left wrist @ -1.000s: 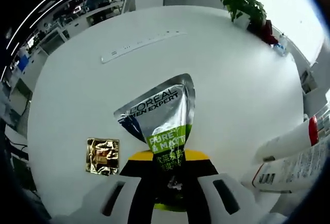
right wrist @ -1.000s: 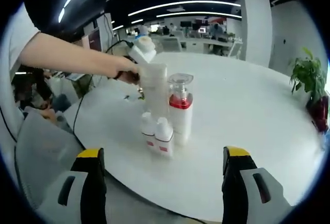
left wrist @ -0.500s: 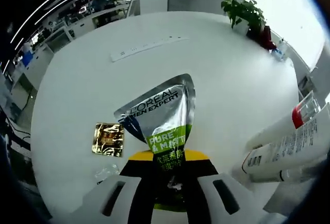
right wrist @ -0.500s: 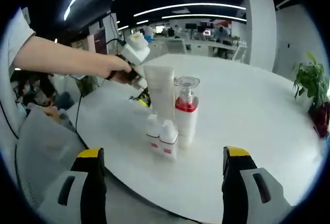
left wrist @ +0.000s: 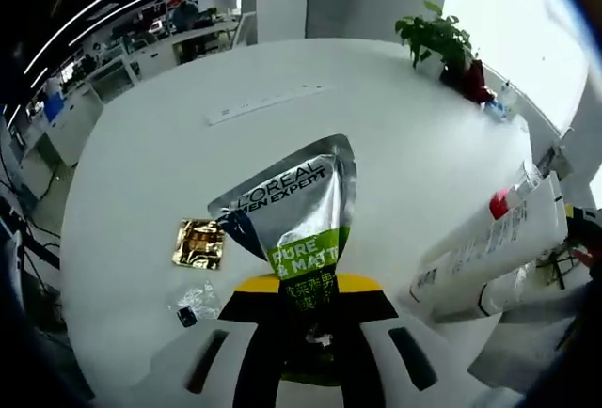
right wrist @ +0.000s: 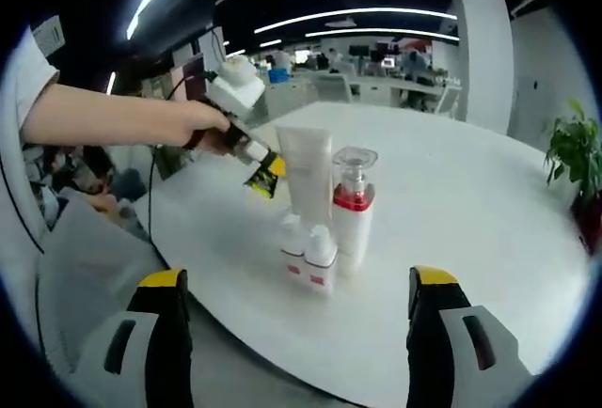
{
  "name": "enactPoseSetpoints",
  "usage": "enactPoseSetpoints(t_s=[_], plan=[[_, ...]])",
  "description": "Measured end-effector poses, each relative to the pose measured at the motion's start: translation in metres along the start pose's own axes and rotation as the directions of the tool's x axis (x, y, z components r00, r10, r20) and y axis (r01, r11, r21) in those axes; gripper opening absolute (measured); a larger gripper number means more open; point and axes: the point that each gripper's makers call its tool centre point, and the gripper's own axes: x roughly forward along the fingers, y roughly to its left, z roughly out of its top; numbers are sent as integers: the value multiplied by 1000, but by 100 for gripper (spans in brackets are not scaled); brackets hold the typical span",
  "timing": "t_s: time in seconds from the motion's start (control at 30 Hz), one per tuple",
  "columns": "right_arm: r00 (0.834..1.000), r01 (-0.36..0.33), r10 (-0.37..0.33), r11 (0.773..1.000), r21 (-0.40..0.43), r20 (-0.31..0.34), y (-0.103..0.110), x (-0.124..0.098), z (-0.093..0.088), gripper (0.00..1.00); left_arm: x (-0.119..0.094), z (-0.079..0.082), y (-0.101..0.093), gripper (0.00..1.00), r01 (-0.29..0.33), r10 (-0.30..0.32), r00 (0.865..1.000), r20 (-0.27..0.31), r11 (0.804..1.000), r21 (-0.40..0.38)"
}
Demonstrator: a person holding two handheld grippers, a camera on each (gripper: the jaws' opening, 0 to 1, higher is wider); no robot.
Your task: Arrange the skincare products in the storage area until every visible bottle or jar stands upright without overlapping.
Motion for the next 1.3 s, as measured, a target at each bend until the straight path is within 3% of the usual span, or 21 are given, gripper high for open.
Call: enactPoseSetpoints(t_s=[0.2,0.27,0.5,0.6,0.83,1.3], plan=[[1000,-14,14,1000,-10,25,4,-3,8,96,-30,-10,-9,14,3,-3,999,32,1000,-15],[999,-16,16,1000,-13,29,5,-4,10,96,-25,-9,-7,14,5,-4,999,45,1000,-20],[998,-36,38,999,-35,53,15,-13,25,95,-66,-18,-17,14,-2,5,995,103,1000,-26],[996,-51,52,999,-20,70,19,-16,30,95,-71,-19,-17,14,-9,11,992,122,1000,-18],[994,-78,79,997,-18,81,28,-16,33,95,-106,-28,-35,14,-2,5,987,161,1000,-19],[989,-125,126,992,-21,78,42,-20,31,95,-135,-39,-65,14,20,-30,981,191,998,56]])
